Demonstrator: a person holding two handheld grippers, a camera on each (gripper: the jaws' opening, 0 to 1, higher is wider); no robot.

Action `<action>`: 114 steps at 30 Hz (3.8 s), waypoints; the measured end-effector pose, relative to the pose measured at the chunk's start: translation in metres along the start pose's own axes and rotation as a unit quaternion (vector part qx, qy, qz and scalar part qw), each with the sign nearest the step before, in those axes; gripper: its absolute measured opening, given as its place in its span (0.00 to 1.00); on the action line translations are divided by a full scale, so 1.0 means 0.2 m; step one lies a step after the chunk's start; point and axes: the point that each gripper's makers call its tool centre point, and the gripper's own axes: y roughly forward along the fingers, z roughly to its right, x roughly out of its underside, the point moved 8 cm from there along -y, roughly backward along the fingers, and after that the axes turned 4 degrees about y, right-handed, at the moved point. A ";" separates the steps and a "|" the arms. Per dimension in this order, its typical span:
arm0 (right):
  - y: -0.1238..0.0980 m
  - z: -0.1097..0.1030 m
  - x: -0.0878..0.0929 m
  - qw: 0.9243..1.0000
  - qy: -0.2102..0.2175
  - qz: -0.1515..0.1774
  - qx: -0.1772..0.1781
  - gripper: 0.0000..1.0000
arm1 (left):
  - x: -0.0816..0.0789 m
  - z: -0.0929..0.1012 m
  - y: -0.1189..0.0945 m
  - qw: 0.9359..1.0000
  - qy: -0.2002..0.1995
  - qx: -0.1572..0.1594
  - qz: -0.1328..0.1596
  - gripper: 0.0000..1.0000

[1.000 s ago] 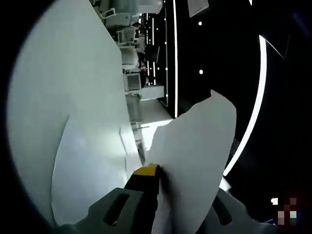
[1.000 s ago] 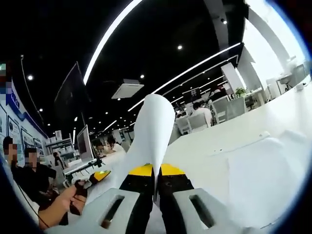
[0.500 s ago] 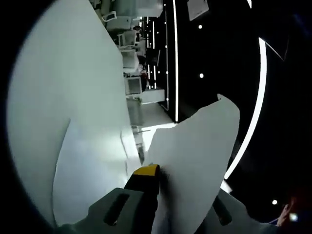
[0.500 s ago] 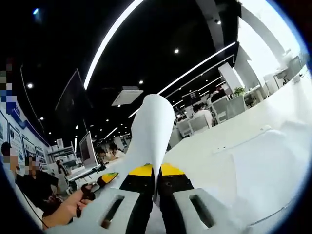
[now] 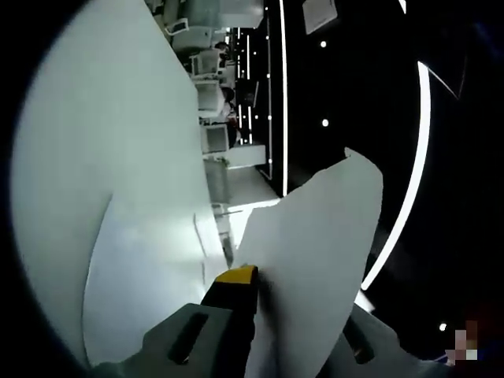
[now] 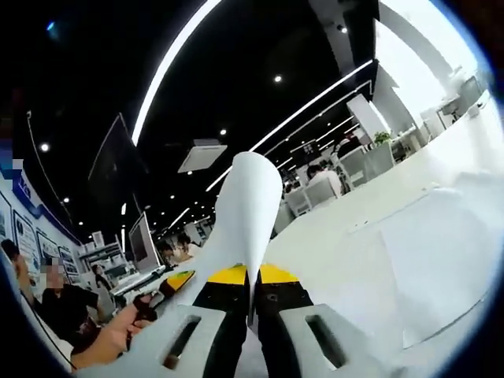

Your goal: Organize the stack of printing papers by aligning and flattening the scattered papers on the table

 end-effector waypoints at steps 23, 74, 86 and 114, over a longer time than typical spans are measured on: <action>0.00 -0.07 0.14 0.999 0.024 0.014 0.018 0.00 | -0.01 0.00 0.00 1.000 -0.005 -0.001 0.018 0.16; -0.02 -0.21 0.31 0.998 0.055 0.014 0.014 0.00 | -0.06 0.01 0.04 0.998 0.031 0.005 0.057 0.15; -0.02 -0.23 0.35 1.000 0.014 0.006 -0.008 0.15 | -0.09 0.03 0.05 0.997 0.042 0.008 0.070 0.06; 0.05 -0.04 0.22 0.968 -0.240 -0.058 0.053 0.32 | -0.13 0.09 0.02 0.996 0.052 0.021 0.075 0.06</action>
